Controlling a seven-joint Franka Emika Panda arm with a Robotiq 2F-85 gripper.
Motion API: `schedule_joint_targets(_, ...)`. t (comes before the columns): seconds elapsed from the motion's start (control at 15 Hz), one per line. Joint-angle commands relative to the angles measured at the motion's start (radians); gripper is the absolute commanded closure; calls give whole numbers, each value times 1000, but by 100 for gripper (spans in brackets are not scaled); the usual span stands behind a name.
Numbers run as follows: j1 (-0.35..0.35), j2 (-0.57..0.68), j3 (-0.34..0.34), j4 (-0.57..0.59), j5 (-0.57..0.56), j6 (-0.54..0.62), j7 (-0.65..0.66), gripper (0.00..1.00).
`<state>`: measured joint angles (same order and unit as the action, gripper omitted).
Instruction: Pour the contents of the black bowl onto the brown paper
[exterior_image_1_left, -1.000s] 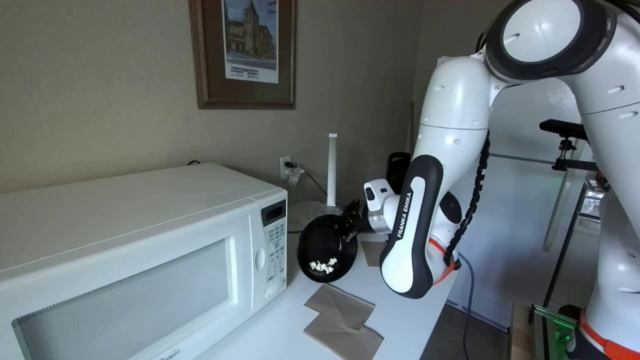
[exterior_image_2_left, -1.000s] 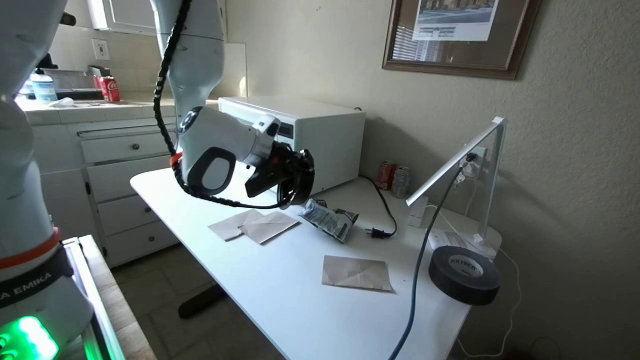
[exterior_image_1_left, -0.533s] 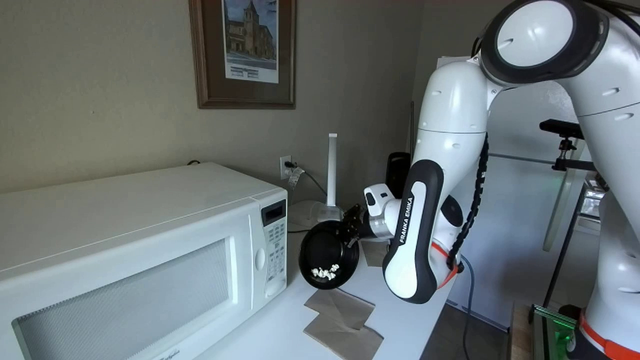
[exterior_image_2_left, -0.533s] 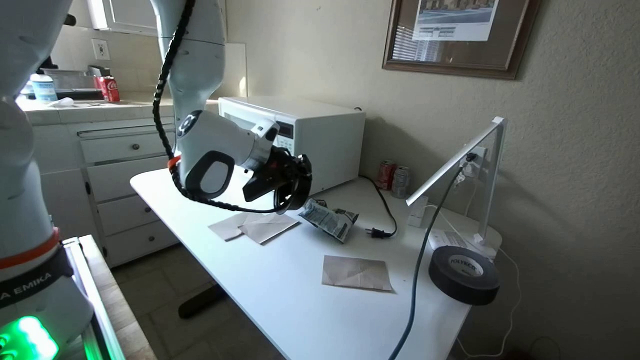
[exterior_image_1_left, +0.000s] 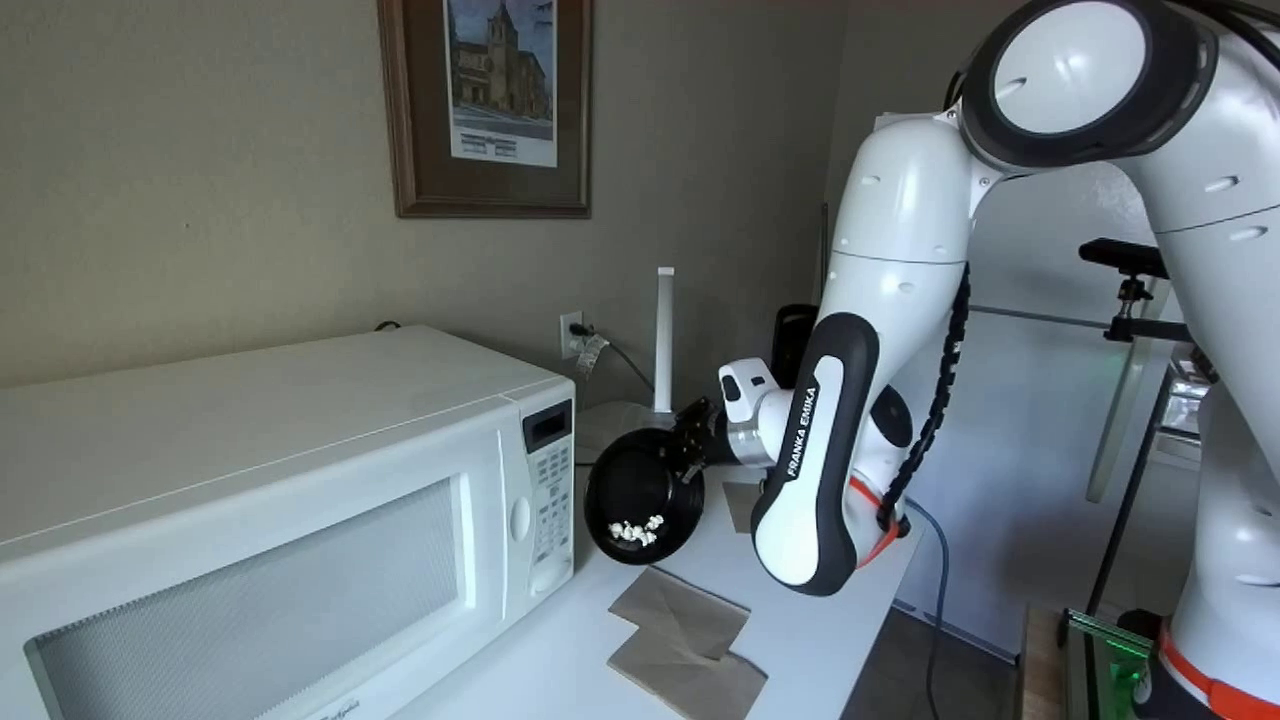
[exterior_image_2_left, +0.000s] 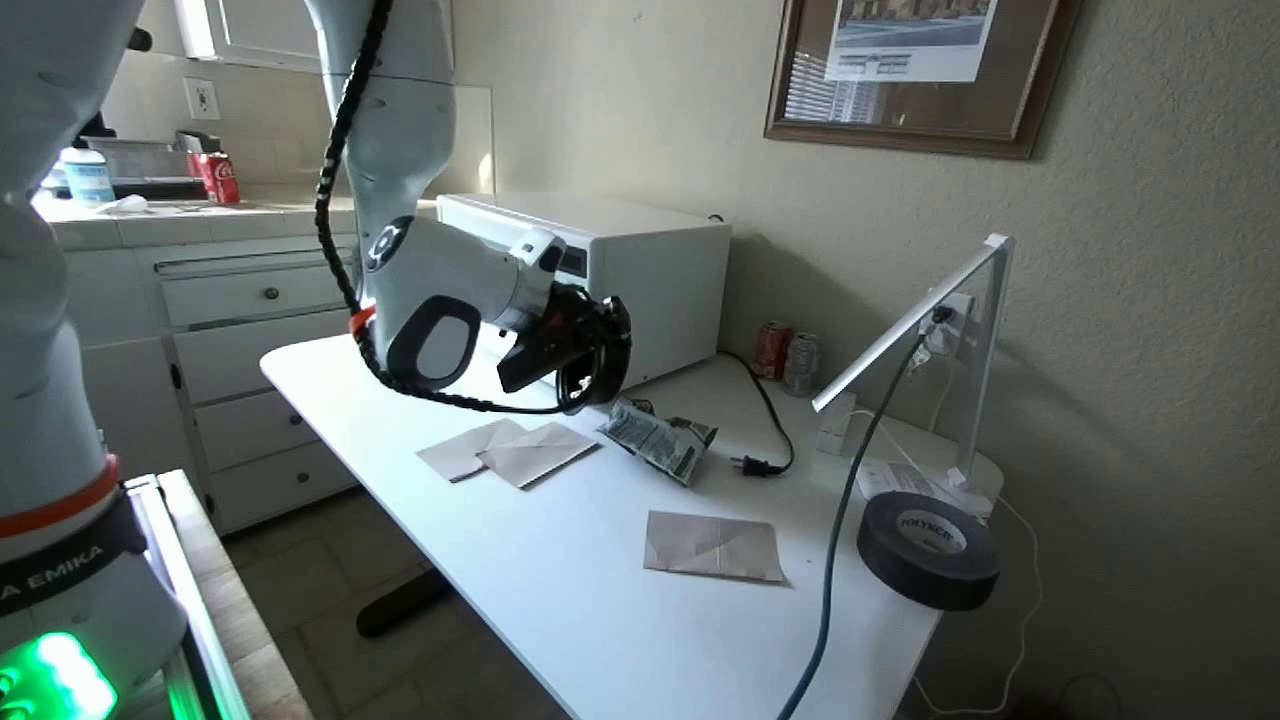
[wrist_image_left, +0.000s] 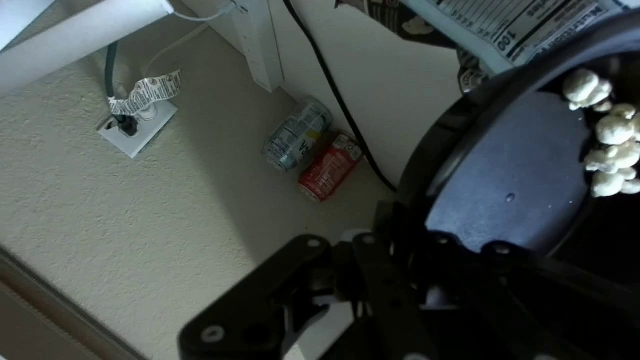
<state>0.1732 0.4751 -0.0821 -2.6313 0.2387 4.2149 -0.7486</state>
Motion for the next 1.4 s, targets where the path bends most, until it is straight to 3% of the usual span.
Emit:
schedule_joint_targets(0.0,13,-1,-16,5,-24,27,-1,98)
schedule_joint_targets(0.6,15,14,-11,-51,-33,23,5,98)
schedule_joint_targets(0.67,25,-12,-23,17,-23,25,-24,98)
schedule_joint_targets(0.73,20,-6,-6,-56,-21,4,9,98)
schedule_joint_targets(0.8,24,13,-21,-19,-26,52,-18,98)
schedule_joint_targets(0.87,18,0,-2,-72,-16,1,23,98)
schedule_joint_targets(1.0,29,39,-21,-50,-16,87,-9,98)
schedule_joint_targets(1.07,24,-8,0,-120,4,-41,25,98)
schedule_joint_targets(1.13,38,41,-40,-38,-30,100,-53,98)
schedule_joint_targets(1.2,25,1,-4,-120,1,-23,18,98)
schedule_joint_targets(1.33,33,53,-23,-83,-16,95,-7,98)
